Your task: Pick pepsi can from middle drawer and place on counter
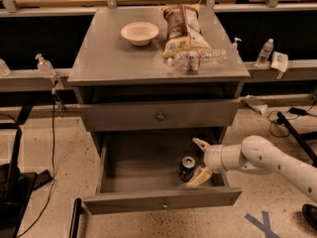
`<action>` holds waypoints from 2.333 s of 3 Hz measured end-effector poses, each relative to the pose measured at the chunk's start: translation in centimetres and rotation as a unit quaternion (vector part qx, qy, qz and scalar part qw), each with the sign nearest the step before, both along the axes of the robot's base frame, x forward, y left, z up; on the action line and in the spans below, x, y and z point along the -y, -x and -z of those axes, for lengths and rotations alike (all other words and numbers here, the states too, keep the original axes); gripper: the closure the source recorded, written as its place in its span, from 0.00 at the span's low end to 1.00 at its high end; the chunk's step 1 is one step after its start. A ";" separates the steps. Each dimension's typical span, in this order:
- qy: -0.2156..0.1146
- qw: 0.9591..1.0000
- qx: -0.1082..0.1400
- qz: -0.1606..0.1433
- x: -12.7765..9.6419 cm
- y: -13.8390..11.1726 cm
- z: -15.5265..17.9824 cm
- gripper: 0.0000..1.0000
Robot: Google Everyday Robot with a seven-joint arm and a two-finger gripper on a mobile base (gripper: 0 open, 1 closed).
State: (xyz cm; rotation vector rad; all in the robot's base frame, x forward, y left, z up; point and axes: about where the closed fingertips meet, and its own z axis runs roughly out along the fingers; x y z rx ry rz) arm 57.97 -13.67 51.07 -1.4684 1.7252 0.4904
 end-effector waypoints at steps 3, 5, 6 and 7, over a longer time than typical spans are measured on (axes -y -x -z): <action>0.001 0.999 -0.037 0.034 0.2 -1.9 7.6 0.21; -0.040 0.997 -0.053 0.047 0.2 -2.0 8.8 0.46; -0.100 0.993 -0.052 0.046 -0.1 -2.2 7.6 0.68; -0.166 0.985 -0.040 0.026 -0.8 -2.1 4.8 0.92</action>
Offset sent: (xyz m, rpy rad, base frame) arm 0.0263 -0.0074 -0.0807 -0.0057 0.0669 -0.0834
